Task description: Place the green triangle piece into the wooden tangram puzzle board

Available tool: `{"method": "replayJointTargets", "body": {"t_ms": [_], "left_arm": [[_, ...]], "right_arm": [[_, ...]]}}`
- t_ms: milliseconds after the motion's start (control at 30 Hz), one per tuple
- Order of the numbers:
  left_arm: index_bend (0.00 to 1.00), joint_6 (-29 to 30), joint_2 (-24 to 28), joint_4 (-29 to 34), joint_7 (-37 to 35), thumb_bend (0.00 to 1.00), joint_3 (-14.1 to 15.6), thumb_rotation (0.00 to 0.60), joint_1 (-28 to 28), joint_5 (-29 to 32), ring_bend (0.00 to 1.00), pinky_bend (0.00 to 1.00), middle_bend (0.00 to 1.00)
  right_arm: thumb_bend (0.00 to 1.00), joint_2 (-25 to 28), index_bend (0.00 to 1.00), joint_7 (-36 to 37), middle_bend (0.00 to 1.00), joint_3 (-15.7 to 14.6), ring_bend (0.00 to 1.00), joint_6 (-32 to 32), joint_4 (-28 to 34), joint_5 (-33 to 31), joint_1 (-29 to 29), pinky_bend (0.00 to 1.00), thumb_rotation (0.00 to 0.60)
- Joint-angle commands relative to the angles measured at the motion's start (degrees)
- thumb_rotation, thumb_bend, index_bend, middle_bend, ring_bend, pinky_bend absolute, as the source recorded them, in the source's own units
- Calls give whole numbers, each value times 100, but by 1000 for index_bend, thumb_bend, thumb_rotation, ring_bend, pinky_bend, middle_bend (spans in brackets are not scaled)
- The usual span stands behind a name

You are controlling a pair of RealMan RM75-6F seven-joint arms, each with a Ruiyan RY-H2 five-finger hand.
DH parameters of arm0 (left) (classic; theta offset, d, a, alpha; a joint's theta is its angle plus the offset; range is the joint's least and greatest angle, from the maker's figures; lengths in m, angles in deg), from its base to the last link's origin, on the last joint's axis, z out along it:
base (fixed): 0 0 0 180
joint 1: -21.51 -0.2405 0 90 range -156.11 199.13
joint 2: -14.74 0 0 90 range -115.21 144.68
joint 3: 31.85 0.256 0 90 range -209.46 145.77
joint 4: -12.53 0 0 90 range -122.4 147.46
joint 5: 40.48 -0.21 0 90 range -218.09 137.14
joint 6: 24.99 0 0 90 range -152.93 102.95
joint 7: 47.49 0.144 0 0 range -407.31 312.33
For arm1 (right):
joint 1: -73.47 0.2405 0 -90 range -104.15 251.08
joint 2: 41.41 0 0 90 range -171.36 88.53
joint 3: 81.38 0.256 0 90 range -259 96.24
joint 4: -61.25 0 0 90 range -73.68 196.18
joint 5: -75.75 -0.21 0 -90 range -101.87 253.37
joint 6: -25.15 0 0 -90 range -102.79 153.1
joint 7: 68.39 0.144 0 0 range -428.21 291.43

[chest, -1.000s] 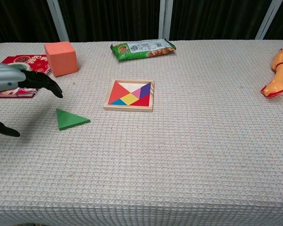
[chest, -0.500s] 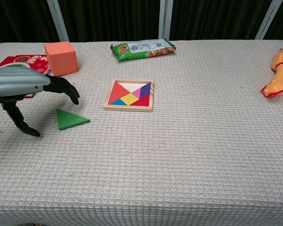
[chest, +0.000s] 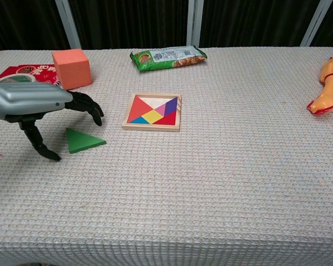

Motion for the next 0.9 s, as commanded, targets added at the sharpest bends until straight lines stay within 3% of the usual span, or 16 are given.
{"method": "replayJointTargets", "body": {"t_ms": [33, 467, 900], "left_arm": [[248, -9, -17, -15, 20, 96, 22, 600, 21, 23, 64, 164, 141], [356, 17, -71, -77, 110, 136, 48, 600, 26, 254, 64, 165, 145], [365, -31, -109, -22, 136, 172, 65, 600, 63, 410, 64, 165, 146]], "right_arm": [[264, -7, 0, 18, 0, -4, 0, 10, -18, -12, -1, 0, 600], [265, -94, 0, 37, 0, -35, 0, 64, -111, -45, 8, 0, 600], [264, -114, 0, 21, 0, -50, 0, 116, -145, -97, 16, 0, 600]]}}
